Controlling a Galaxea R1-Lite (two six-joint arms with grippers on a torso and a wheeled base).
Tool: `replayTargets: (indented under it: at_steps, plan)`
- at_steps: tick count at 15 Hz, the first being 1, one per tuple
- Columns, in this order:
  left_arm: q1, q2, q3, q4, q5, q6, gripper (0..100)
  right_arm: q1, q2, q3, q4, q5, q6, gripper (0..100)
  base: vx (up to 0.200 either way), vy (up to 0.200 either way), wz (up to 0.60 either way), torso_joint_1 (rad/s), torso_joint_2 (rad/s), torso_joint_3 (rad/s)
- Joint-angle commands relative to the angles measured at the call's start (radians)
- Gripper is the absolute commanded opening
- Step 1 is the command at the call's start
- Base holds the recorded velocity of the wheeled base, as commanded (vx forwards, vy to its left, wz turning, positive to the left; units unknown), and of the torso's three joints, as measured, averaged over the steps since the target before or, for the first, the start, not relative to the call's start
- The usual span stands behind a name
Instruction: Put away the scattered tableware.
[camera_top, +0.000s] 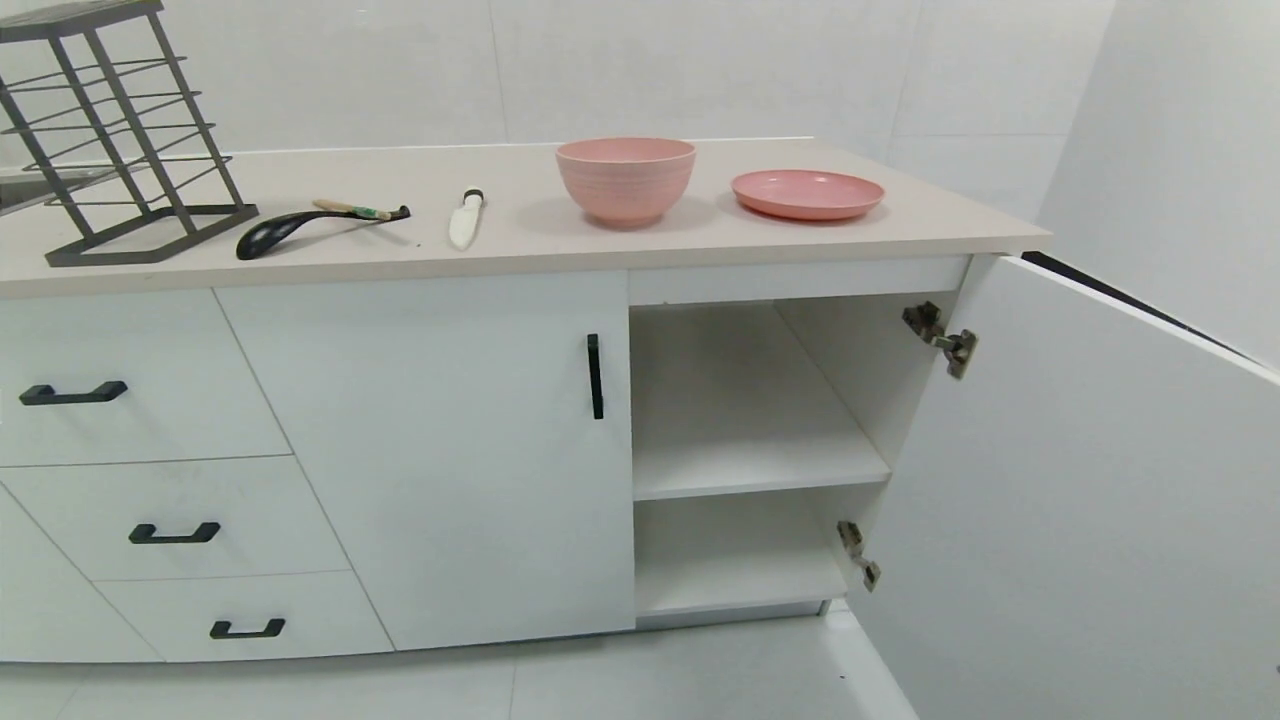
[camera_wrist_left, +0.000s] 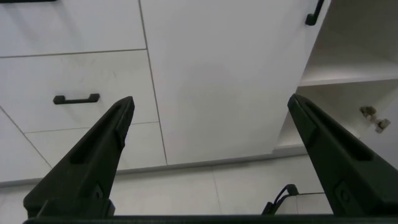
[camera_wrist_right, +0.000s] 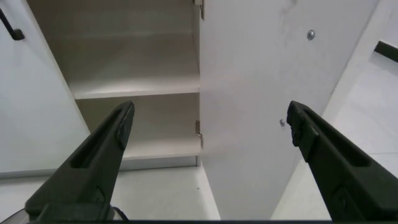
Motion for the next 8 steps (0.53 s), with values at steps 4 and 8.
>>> replayTargets:
  at_steps: [4, 8]
  plan:
    - [0.000, 0.001, 0.000, -0.001, 0.001, 0.002, 100, 0.001, -0.001, 0.000, 0.001, 0.001, 0.000, 100, 0.200, 0.100, 0.00, -0.002, 0.00, 0.002]
    - [0.000, 0.001, 0.000, -0.001, 0.000, 0.000, 100, 0.001, -0.001, 0.000, 0.001, 0.001, 0.000, 100, 0.000, 0.000, 0.00, 0.000, 0.00, 0.000]
